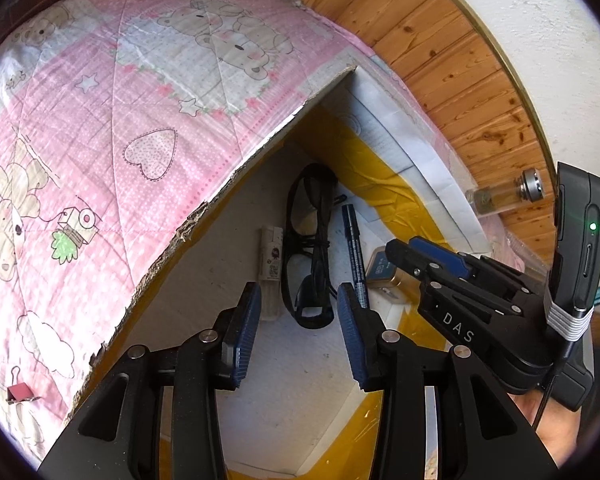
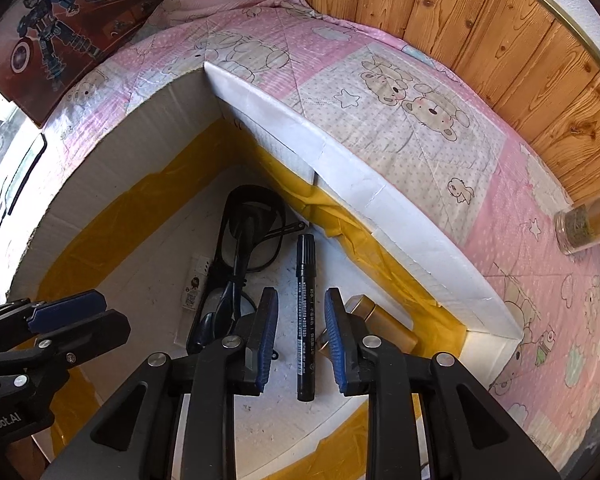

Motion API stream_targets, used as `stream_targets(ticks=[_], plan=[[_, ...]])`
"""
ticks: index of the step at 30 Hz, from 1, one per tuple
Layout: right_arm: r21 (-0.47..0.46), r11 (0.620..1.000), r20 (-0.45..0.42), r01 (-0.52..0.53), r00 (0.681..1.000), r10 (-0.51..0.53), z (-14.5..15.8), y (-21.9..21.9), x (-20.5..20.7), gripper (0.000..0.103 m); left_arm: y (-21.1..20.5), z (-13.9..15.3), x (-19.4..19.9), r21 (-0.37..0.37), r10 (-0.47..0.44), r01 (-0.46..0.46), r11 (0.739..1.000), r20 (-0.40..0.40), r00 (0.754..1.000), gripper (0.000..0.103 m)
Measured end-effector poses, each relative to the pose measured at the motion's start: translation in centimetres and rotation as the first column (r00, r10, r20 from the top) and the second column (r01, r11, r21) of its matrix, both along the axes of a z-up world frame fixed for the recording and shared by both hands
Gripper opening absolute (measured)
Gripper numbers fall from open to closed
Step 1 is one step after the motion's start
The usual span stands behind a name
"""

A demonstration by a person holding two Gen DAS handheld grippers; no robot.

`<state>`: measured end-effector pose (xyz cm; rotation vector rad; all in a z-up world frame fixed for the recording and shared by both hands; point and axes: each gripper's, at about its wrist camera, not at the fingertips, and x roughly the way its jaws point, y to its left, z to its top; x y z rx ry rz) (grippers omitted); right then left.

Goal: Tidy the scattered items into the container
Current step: 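Open the left tool to drop the bottle while right tool releases marker, then lift both open tools out of the box toward the remaining items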

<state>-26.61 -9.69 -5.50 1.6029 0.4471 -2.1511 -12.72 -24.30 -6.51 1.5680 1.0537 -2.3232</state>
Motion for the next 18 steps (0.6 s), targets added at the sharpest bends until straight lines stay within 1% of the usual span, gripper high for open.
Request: stream_targets(ticks=[4, 7, 10, 13, 14, 16, 18], plan=[[-0.077, 0.997, -0.022, 0.007, 1.0, -0.009, 1.6, 0.4, 0.9, 0.026, 0.4, 1.2, 0.3, -0.011, -0.006, 0.006, 1.0, -0.023, 1.0, 0.042], [-0.143, 0.99, -0.047, 0.003, 0.999, -0.01, 3.0, 0.8, 1.9, 0.026, 1.7, 2.2, 0.5, -0.022, -0.016, 0.015, 1.0, -0.05, 0.999, 0.042], [-0.2, 0.98, -0.086, -0.015, 0.996, -0.003, 4.6, 1.5, 3.4, 0.026, 2.9, 3.5, 1.2, -0.052, -0.029, 0.025, 0.998, -0.08, 0.996, 0.042], [-0.245, 0.969, -0.149, -0.036, 0.989, -0.001, 6.5, 2.5, 5.2, 0.026, 4.4, 4.9, 1.8, -0.077, -0.046, 0.037, 0.996, -0.121, 0.992, 0.042], [-0.265, 0.963, -0.165, -0.037, 0.986, -0.007, 7.1, 3.0, 5.8, 0.026, 4.9, 5.4, 2.1, -0.089, -0.058, 0.045, 0.995, -0.14, 0.988, 0.042], [-0.331, 0.943, -0.184, -0.042, 0.983, -0.021, 8.2, 4.5, 6.9, 0.026, 6.1, 6.6, 2.9, -0.139, -0.09, 0.066, 0.988, -0.174, 0.981, 0.042], [-0.386, 0.921, -0.206, -0.04, 0.978, -0.044, 9.2, 6.2, 8.1, 0.026, 7.4, 7.7, 4.5, -0.183, -0.132, 0.094, 0.979, -0.206, 0.97, 0.042]])
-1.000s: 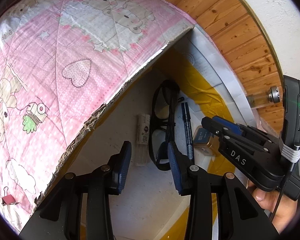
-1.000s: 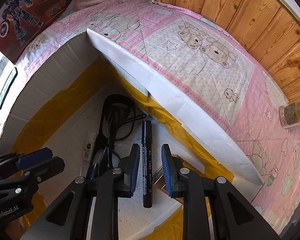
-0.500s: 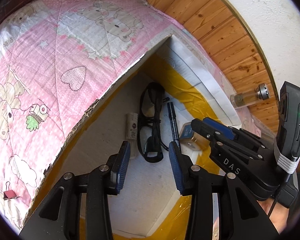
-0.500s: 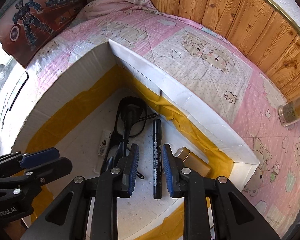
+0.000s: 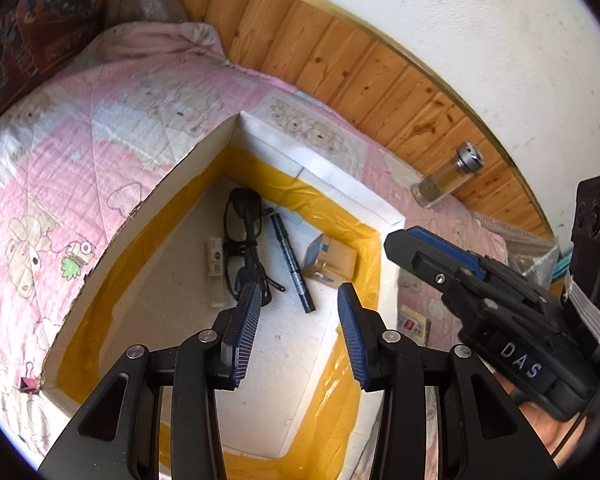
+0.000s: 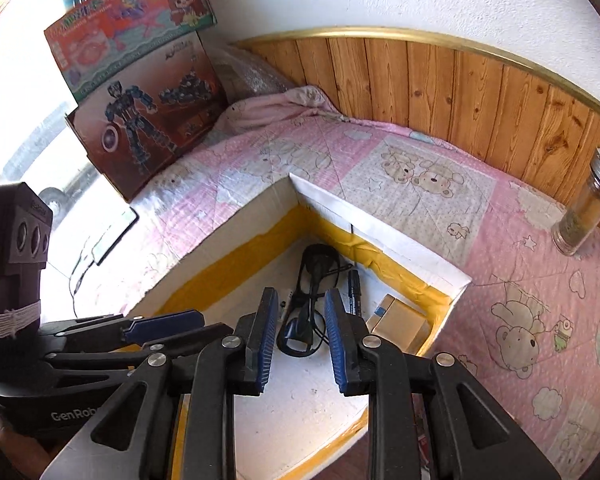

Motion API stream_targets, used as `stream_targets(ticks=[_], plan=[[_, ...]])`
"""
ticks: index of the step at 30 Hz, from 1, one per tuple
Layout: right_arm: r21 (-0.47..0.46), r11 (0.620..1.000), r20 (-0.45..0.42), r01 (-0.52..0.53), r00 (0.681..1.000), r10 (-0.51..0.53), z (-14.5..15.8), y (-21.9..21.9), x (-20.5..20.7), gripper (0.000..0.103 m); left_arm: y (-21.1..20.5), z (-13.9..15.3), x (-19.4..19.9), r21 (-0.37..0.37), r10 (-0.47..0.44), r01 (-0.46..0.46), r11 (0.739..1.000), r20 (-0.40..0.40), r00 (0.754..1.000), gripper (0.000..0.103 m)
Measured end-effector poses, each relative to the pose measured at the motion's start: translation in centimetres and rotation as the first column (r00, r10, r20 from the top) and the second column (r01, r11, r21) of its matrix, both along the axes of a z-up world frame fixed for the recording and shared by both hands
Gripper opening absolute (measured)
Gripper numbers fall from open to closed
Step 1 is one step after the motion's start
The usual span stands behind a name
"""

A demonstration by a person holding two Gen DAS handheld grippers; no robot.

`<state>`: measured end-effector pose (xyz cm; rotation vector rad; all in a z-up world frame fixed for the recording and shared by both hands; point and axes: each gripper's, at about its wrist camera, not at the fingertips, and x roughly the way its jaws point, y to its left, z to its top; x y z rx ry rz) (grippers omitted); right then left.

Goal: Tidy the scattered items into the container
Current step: 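Lift both open tools out of the box toward the remaining items, then grasp the white plug charger with left tool while right tool grasps purple figure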

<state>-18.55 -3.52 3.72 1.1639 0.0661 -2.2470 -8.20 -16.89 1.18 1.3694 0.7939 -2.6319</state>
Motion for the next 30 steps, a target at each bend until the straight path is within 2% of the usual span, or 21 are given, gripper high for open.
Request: stream_targets(ticks=[6, 8, 12, 15, 21, 24, 28, 30], plan=[[-0.127, 0.991, -0.077, 0.034, 0.996, -0.044, 1.8, 5.7, 4.5, 0.026, 5.2, 1.6, 2.7, -0.005, -0.164, 0.164, 0.986, -0.078, 0.983, 0.042], [-0.14, 0.989, -0.099, 0.044, 0.993, -0.059, 1.8, 7.4, 6.1, 0.026, 7.5, 1.9, 3.1, -0.05, -0.226, 0.222, 0.974, -0.087, 0.97, 0.042], [-0.158, 0.983, -0.112, 0.091, 0.988, -0.109, 0.9, 11.1, 8.9, 0.026, 11.8, 1.2, 3.5, -0.08, -0.346, 0.341, 0.937, -0.063, 0.936, 0.042], [-0.161, 0.976, -0.082, 0.15, 0.983, -0.165, -0.7, 14.0, 10.1, 0.026, 14.5, -0.1, 3.4, -0.09, -0.414, 0.41, 0.908, -0.023, 0.91, 0.042], [-0.078, 0.957, -0.028, 0.281, 0.958, -0.284, -4.8, 19.1, 11.1, 0.026, 17.8, -3.5, 2.3, -0.115, -0.46, 0.465, 0.878, 0.069, 0.885, 0.046], [-0.039, 0.946, 0.033, 0.321, 0.947, -0.319, -7.1, 20.9, 10.9, 0.028, 18.4, -5.9, 1.3, -0.107, -0.459, 0.471, 0.876, 0.12, 0.88, 0.046], [0.015, 0.937, 0.105, 0.35, 0.931, -0.35, -9.6, 21.9, 9.9, 0.043, 18.5, -8.8, 0.0, -0.075, -0.446, 0.46, 0.885, 0.154, 0.882, 0.047], [0.043, 0.936, 0.135, 0.348, 0.927, -0.351, -10.6, 22.0, 9.2, 0.046, 18.8, -9.6, -0.4, -0.083, -0.446, 0.462, 0.883, 0.153, 0.882, 0.047]])
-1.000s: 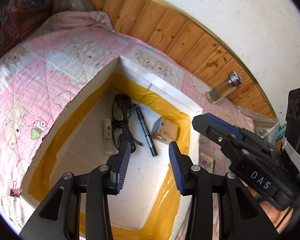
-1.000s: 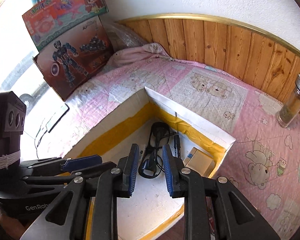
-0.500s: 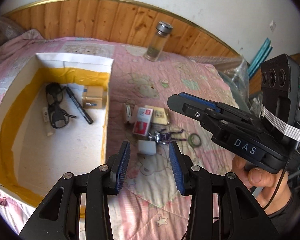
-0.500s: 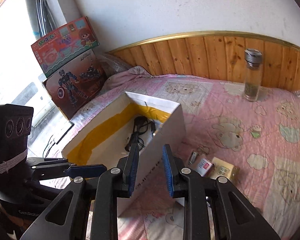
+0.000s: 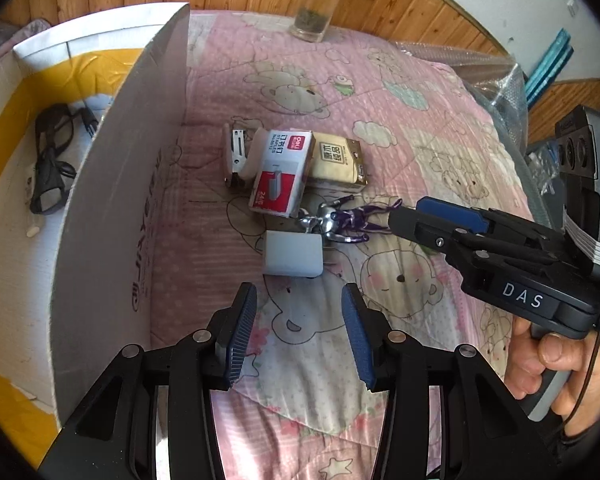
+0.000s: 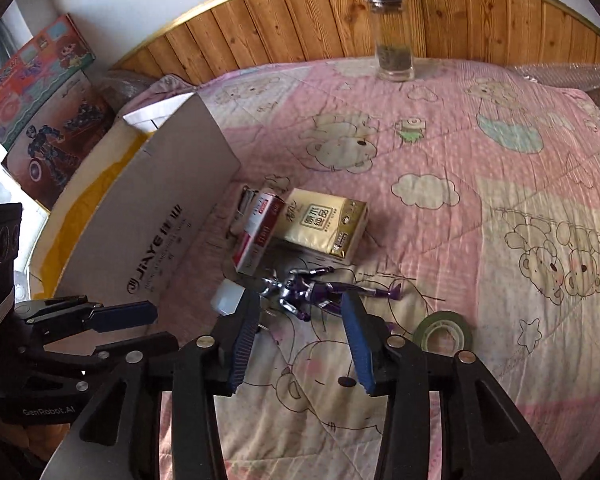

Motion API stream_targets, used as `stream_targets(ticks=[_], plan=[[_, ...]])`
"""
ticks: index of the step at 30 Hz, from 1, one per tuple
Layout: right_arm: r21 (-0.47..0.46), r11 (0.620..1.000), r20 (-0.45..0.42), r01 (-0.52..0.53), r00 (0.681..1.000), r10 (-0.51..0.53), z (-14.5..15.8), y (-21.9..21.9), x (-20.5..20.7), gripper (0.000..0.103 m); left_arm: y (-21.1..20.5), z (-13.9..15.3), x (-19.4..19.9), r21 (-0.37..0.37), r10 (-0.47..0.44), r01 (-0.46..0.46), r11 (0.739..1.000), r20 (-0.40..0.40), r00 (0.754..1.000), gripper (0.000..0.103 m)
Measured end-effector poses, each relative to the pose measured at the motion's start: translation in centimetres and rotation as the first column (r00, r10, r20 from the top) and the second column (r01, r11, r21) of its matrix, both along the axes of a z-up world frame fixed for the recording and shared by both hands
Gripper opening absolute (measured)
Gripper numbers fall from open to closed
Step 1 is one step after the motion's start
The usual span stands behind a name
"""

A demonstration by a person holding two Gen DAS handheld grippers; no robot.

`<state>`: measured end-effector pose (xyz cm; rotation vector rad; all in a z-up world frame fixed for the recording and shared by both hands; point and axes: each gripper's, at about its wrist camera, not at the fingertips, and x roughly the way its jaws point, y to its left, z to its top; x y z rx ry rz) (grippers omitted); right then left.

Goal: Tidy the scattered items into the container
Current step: 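Grasp the white plug charger with left tool while right tool grasps purple figure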

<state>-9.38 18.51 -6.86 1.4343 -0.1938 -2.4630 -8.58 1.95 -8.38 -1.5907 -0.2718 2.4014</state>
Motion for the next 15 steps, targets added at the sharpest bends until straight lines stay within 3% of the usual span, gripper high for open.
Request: stream_targets(ticks=[2, 7, 10, 13, 15], plan=[[0.022, 1.0, 0.027, -0.021, 0.999, 0.021, -0.8, -0.2, -0.8, 0.052, 0.4, -0.6, -0.4, -0.013, -0.01, 0.01, 1.0, -0.003, 1.0, 0.049], [0.091, 0.993, 0.054, -0.074, 0.996, 0.069, -2.2, -0.7, -2.0, 0.053, 0.6, -2.3, -1.3, -0.037, 0.002, -0.002, 0.999, -0.001, 1.0, 0.052], [0.111, 0.99, 0.08, -0.082, 0.994, 0.074, -2.7, -0.4, -2.8, 0.053, 0.9, -3.3, -1.6, 0.013, -0.014, 0.014, 1.0, 0.001, 1.0, 0.052], [0.104, 0.991, 0.108, -0.09, 0.991, 0.079, -3.2, -0.1, -3.5, 0.053, 2.6, -3.3, -0.9, 0.113, -0.177, 0.177, 0.978, -0.008, 0.984, 0.056], [0.109, 0.987, 0.12, -0.114, 0.988, 0.1, -3.4, 0.0, -3.7, 0.054, 2.7, -2.2, -0.2, 0.084, -0.198, 0.203, 0.976, -0.062, 0.978, 0.056]])
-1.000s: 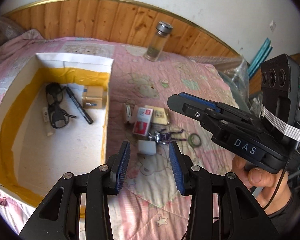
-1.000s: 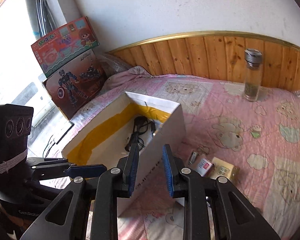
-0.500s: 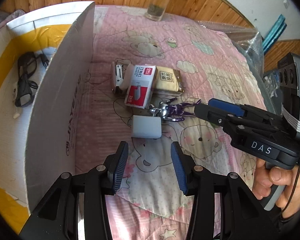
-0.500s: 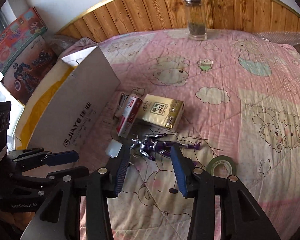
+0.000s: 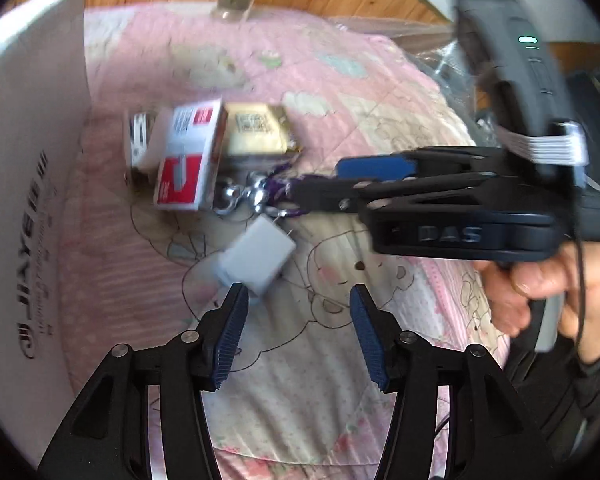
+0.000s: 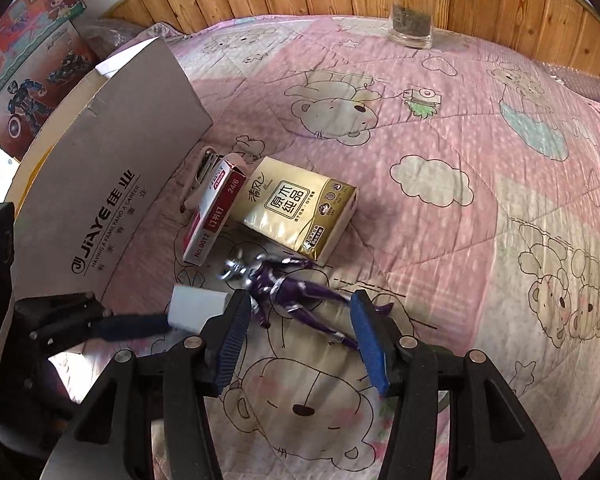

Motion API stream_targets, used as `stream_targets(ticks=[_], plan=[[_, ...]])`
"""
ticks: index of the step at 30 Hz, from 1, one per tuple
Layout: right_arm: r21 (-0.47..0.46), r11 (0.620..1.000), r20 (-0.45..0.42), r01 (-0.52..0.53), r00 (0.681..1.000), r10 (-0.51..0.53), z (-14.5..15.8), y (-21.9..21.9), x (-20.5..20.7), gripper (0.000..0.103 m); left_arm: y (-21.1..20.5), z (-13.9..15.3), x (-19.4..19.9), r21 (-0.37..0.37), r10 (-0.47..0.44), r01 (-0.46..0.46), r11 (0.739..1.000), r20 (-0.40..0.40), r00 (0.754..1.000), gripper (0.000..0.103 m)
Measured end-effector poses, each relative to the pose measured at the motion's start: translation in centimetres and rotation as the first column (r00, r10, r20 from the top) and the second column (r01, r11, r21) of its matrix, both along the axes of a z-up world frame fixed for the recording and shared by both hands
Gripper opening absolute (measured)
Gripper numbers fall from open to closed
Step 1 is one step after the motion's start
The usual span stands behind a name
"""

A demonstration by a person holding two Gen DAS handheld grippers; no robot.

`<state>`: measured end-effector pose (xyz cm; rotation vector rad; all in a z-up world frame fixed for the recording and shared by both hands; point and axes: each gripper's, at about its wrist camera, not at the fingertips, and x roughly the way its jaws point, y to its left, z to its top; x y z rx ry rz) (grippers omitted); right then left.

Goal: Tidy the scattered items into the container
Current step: 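Grasp the white plug charger with left tool while right tool grasps purple figure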

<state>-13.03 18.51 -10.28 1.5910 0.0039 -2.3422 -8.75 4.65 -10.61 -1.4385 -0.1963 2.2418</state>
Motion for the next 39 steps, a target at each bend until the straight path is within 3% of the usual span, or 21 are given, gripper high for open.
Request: stream_targets(ticks=[5, 9, 11, 13, 16, 19, 20, 21, 22, 23, 25, 29, 33, 35, 39], plan=[[0.055, 0.998, -0.003, -0.044, 0.999, 0.045, 0.0, 0.3, -0.1, 0.057, -1.9, 0.4, -1.0, -0.037, 0.089, -0.09, 0.995, -0.035, 0.995, 0.056], [0.088, 0.989, 0.003, -0.117, 0.993, 0.117, -0.4, -0.3, -0.3, 0.06, 0.4, 0.1, -1.1, -0.065, -0.022, 0.019, 0.998, -0.05, 0.998, 0.056], [0.127, 0.975, 0.018, -0.18, 0.984, 0.179, -1.0, -1.1, -0.1, 0.063, 1.4, -0.2, -1.1, -0.128, -0.065, 0.055, 0.99, -0.075, 0.995, 0.056], [0.172, 0.962, 0.016, -0.21, 0.977, 0.211, -1.5, -1.3, -0.1, 0.063, 2.0, -0.3, -1.1, -0.189, -0.08, 0.056, 0.98, -0.123, 0.989, 0.056], [0.161, 0.958, 0.009, -0.238, 0.971, 0.239, -1.8, -1.2, -0.6, 0.065, 1.6, -1.5, -2.2, -0.166, -0.039, 0.027, 0.986, -0.066, 0.997, 0.056], [0.179, 0.949, 0.004, -0.259, 0.965, 0.263, -2.4, -1.3, -0.9, 0.065, 1.2, -2.1, -2.8, -0.152, -0.02, 0.013, 0.988, -0.044, 0.999, 0.05], [0.169, 0.95, 0.024, -0.264, 0.964, 0.264, -2.6, -1.2, -1.2, 0.065, 1.1, -2.0, -2.9, -0.165, -0.019, 0.012, 0.986, -0.043, 0.999, 0.04], [0.16, 0.951, 0.037, -0.265, 0.964, 0.262, -2.6, -1.1, -1.2, 0.063, 1.0, -2.0, -3.0, -0.17, -0.012, 0.005, 0.985, -0.038, 0.999, 0.036], [0.162, 0.95, 0.054, -0.266, 0.964, 0.26, -2.5, -1.0, -1.2, 0.049, 0.8, -1.9, -3.0, -0.164, -0.004, -0.002, 0.986, -0.035, 0.999, 0.033], [0.166, 0.95, 0.069, -0.266, 0.964, 0.258, -2.2, -0.8, -1.2, 0.041, 0.7, -1.9, -3.0, -0.156, 0.0, -0.004, 0.988, -0.03, 1.0, 0.033], [0.112, 0.957, 0.101, -0.266, 0.961, 0.256, -1.6, -0.2, -0.9, 0.035, 0.9, -1.9, -3.0, -0.164, -0.003, -0.003, 0.987, -0.038, 0.999, 0.034], [0.146, 0.948, 0.072, -0.282, 0.959, 0.274, -1.5, -1.0, -0.4, 0.038, 1.0, -2.1, -3.3, -0.16, 0.011, -0.018, 0.987, -0.044, 0.999, 0.041], [0.187, 0.945, 0.018, -0.27, 0.962, 0.272, -2.3, -2.0, -0.3, 0.047, 1.5, -2.2, -3.5, -0.184, -0.005, -0.006, 0.983, -0.056, 0.998, 0.037], [0.16, 0.956, 0.028, -0.245, 0.969, 0.244, -2.0, -1.5, -0.6, 0.03, 1.5, -2.1, -3.7, -0.189, -0.001, -0.009, 0.982, -0.051, 0.999, 0.032], [0.119, 0.969, 0.057, -0.216, 0.976, 0.21, -1.4, -0.6, -1.0, 0.029, 0.6, -1.8, -3.8, -0.159, 0.037, -0.039, 0.987, -0.021, 0.999, 0.032]])
